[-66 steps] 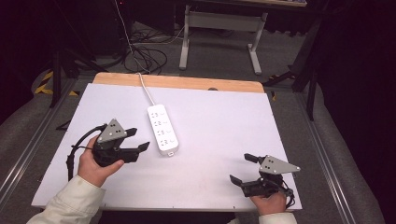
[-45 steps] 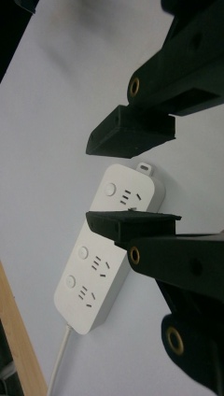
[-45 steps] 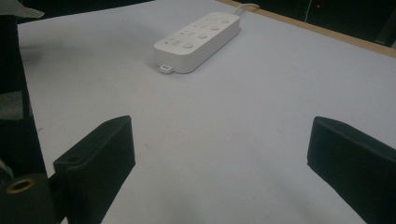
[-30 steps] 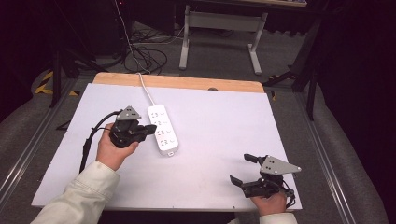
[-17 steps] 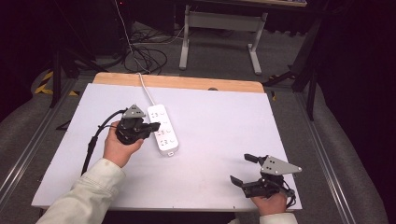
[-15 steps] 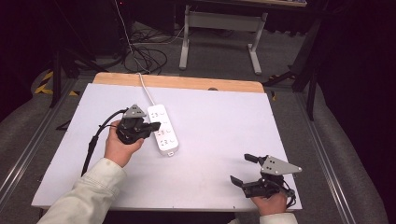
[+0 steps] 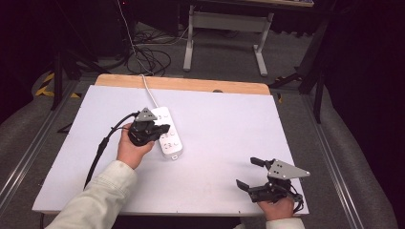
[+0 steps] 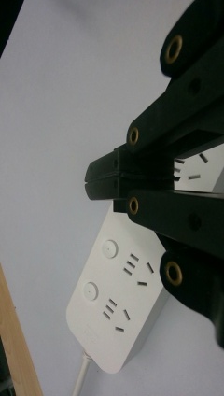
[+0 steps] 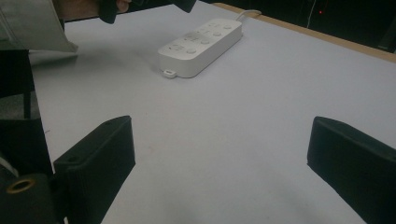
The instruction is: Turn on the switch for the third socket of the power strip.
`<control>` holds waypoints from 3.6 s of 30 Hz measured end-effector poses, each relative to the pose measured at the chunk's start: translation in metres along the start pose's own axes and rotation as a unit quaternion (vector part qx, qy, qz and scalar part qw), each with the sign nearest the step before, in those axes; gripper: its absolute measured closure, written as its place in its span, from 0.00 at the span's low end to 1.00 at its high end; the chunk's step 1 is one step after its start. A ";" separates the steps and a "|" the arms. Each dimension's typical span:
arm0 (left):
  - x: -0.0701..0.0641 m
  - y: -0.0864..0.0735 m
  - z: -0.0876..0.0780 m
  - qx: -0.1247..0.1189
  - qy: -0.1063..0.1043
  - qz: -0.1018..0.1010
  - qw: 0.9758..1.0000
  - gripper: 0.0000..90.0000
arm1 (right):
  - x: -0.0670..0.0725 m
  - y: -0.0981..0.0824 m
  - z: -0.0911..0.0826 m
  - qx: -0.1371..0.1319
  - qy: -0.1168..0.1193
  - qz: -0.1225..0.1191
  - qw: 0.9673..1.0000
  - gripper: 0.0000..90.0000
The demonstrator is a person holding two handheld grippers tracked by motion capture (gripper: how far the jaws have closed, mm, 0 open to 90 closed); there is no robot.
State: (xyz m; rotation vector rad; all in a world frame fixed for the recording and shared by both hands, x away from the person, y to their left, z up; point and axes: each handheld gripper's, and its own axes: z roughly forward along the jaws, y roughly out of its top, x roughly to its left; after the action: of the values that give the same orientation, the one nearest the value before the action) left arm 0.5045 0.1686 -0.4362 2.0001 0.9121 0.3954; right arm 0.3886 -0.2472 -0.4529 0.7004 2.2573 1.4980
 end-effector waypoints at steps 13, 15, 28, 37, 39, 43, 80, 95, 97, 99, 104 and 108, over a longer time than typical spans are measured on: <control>0.003 -0.006 0.023 -0.003 0.018 -0.008 1.000 1.00 | -0.001 -0.001 -0.001 -0.003 0.003 0.001 1.000 0.09; 0.004 -0.007 0.026 -0.001 0.017 -0.012 1.000 1.00 | -0.001 -0.001 -0.001 -0.004 0.003 0.001 1.000 0.09; 0.006 -0.012 0.038 0.009 0.013 0.002 1.000 1.00 | -0.001 -0.001 -0.001 -0.003 0.005 0.003 1.000 0.09; 0.004 -0.013 0.040 0.016 0.014 0.012 1.000 1.00 | -0.001 -0.001 0.000 -0.003 0.007 0.003 1.000 0.09; 0.004 -0.014 0.041 0.018 0.015 0.011 1.000 1.00 | -0.001 -0.001 -0.001 -0.003 0.007 0.003 1.000 0.09; 0.005 -0.014 0.041 0.020 0.013 0.005 1.000 1.00 | -0.001 -0.001 -0.001 -0.004 0.007 0.003 1.000 0.09; -0.001 -0.008 0.043 0.053 0.040 0.008 0.998 1.00 | 0.000 -0.002 -0.001 -0.002 0.007 0.003 1.000 0.09; -0.010 -0.004 0.046 0.072 0.065 0.040 0.994 1.00 | -0.001 -0.002 0.000 0.001 0.009 0.005 1.000 0.09; -0.009 -0.004 0.047 0.071 0.062 0.037 0.995 1.00 | -0.001 -0.002 0.000 0.001 0.009 0.005 1.000 0.09; -0.012 -0.004 0.047 0.075 0.068 0.044 0.994 1.00 | -0.001 -0.002 0.000 0.000 0.009 0.005 1.000 0.09; -0.012 -0.004 0.047 0.075 0.067 0.046 0.994 1.00 | -0.001 -0.002 0.000 0.001 0.009 0.006 1.000 0.09; -0.009 -0.002 0.045 0.074 0.061 0.028 0.995 1.00 | -0.001 -0.003 -0.001 -0.001 0.009 0.006 1.000 0.09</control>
State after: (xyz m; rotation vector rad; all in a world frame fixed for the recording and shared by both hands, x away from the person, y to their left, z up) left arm 0.5232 0.1364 -0.4626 2.1607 0.9860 0.4980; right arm 0.3883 -0.2492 -0.4551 0.7040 2.2692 1.5167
